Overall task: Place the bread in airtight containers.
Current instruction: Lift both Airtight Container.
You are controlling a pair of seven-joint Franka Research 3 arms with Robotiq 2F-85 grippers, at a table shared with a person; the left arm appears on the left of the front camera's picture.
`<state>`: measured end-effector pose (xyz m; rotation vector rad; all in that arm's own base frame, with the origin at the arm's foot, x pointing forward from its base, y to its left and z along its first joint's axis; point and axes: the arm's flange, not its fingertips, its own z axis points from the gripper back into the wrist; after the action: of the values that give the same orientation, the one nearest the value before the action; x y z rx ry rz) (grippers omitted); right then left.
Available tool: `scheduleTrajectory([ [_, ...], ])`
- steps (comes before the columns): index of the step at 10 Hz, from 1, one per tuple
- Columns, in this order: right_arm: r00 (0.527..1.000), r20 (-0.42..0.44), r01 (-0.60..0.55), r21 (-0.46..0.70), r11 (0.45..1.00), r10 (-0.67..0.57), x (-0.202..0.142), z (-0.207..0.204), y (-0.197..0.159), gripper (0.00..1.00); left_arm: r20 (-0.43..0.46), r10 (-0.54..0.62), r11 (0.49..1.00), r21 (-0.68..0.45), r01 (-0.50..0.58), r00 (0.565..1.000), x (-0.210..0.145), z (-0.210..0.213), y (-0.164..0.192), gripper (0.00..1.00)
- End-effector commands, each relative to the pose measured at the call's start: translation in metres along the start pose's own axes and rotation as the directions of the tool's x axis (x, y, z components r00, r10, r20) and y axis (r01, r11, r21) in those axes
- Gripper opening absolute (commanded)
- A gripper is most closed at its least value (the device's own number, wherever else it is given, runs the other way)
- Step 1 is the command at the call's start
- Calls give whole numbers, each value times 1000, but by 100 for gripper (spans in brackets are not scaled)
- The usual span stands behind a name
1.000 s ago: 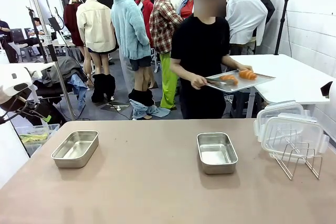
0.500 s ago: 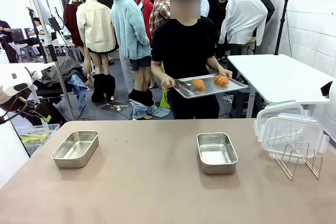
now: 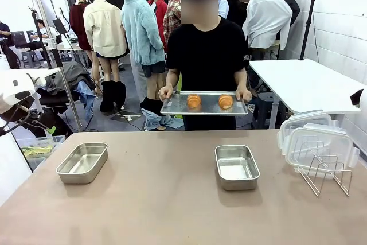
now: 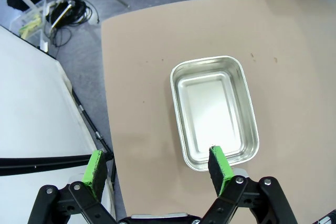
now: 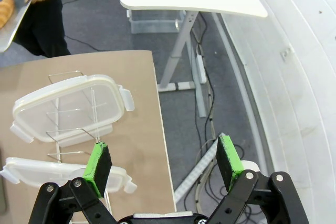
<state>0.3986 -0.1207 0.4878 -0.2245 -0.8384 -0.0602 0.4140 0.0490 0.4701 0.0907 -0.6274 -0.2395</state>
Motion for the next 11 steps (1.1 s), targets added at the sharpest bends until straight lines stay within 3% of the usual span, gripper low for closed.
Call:
scheduleTrajectory([
  [1, 1000, -7, -17, 1, 1000, 17, 0, 1, 1, 100, -4, 1, 1000, 11, -1, 1000, -1, 1, 0, 100],
  [11, 1000, -7, -17, 1, 1000, 17, 0, 1, 1, 100, -4, 1, 1000, 11, -1, 1000, -1, 1, 0, 100],
])
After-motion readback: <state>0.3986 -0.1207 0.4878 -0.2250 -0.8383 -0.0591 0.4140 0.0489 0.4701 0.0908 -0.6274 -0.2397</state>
